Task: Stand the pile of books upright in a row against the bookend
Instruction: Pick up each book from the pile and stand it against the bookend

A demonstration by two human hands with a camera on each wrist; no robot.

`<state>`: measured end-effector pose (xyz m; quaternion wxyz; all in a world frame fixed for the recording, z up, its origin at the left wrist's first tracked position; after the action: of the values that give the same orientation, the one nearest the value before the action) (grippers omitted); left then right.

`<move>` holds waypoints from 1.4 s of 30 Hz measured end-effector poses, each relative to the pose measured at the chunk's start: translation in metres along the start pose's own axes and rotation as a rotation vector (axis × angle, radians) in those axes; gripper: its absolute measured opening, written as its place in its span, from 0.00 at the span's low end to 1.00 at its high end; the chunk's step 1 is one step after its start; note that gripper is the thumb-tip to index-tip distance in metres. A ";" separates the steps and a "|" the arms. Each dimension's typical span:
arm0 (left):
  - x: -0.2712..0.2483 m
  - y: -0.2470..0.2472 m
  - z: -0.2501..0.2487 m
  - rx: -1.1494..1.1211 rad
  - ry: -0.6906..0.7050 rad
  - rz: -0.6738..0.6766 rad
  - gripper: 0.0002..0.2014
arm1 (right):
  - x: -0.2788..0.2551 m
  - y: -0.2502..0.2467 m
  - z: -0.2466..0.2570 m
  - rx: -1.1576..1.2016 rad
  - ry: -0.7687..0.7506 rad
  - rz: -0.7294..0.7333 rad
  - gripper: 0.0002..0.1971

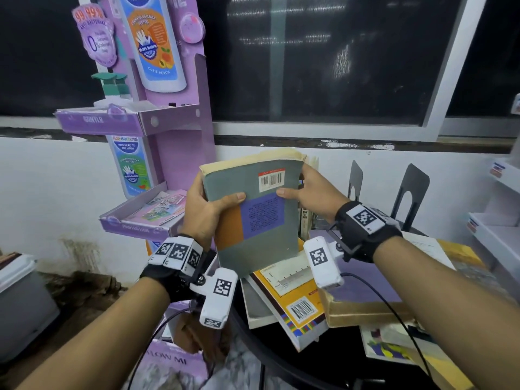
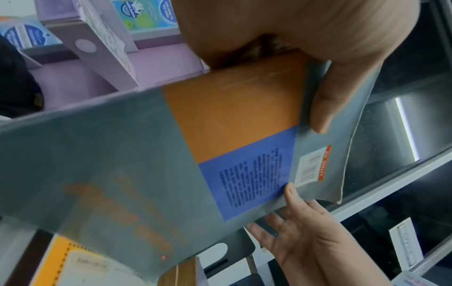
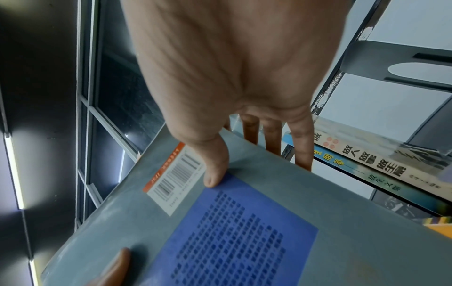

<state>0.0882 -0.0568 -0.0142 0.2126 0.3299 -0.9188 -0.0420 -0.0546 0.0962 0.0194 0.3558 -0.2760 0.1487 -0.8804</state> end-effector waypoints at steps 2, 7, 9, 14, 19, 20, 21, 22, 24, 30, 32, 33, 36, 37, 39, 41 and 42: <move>-0.001 0.002 -0.003 0.007 0.024 -0.015 0.27 | -0.001 -0.001 0.002 0.017 -0.015 -0.021 0.21; -0.001 0.016 -0.026 -0.034 0.083 -0.022 0.27 | -0.002 -0.013 0.018 0.078 -0.074 -0.088 0.20; 0.001 0.025 -0.039 -0.050 0.118 -0.018 0.28 | 0.000 -0.022 0.027 0.098 -0.101 -0.111 0.19; 0.004 0.055 -0.060 -0.076 0.170 -0.006 0.25 | -0.003 -0.052 0.038 0.128 -0.143 -0.190 0.18; 0.004 0.091 -0.059 -0.103 0.160 0.038 0.23 | -0.016 -0.084 0.031 0.125 -0.132 -0.239 0.17; 0.003 0.099 -0.056 -0.105 0.154 0.042 0.23 | -0.019 -0.090 0.028 0.118 -0.124 -0.246 0.17; 0.002 0.106 -0.053 -0.104 0.147 0.047 0.23 | -0.022 -0.096 0.025 0.113 -0.115 -0.253 0.17; 0.002 0.113 -0.050 -0.106 0.139 0.048 0.23 | -0.026 -0.102 0.022 0.105 -0.106 -0.262 0.18; 0.001 0.127 -0.044 -0.116 0.120 0.047 0.23 | -0.032 -0.113 0.017 0.094 -0.083 -0.277 0.19; -0.005 0.158 -0.025 -0.087 0.056 0.060 0.21 | -0.042 -0.137 -0.003 0.042 0.000 -0.279 0.20; -0.008 0.164 -0.018 -0.048 0.049 0.073 0.21 | -0.044 -0.140 -0.011 0.047 0.030 -0.252 0.21; -0.009 0.166 -0.016 -0.031 0.056 0.080 0.21 | -0.045 -0.140 -0.015 0.056 0.046 -0.239 0.21; -0.011 0.168 -0.019 0.017 0.089 0.101 0.19 | -0.042 -0.142 -0.022 0.063 0.056 -0.255 0.23; -0.011 0.168 -0.020 0.036 0.093 0.124 0.20 | -0.040 -0.142 -0.023 0.035 0.051 -0.288 0.24; -0.013 0.167 -0.025 0.088 0.110 0.179 0.23 | -0.034 -0.142 -0.022 -0.074 0.032 -0.380 0.29; -0.015 0.165 -0.028 0.110 0.118 0.238 0.26 | -0.030 -0.142 -0.021 -0.162 0.028 -0.467 0.35; -0.016 0.164 -0.030 0.099 0.110 0.268 0.26 | -0.029 -0.141 -0.019 -0.185 0.028 -0.507 0.35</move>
<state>0.0154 0.0825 0.0428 0.2500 0.2162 -0.9424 0.0505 -0.1254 0.2167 0.0581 0.0953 -0.3233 0.1594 -0.9279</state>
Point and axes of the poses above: each hand's wrist, its own x-axis towards the middle knuckle, its own y-axis out of the palm, z = x × y, the point moved 3 cm from there along x, towards the middle knuckle, and after that the axes turned 6 degrees about -y, right-handed, at the moved point
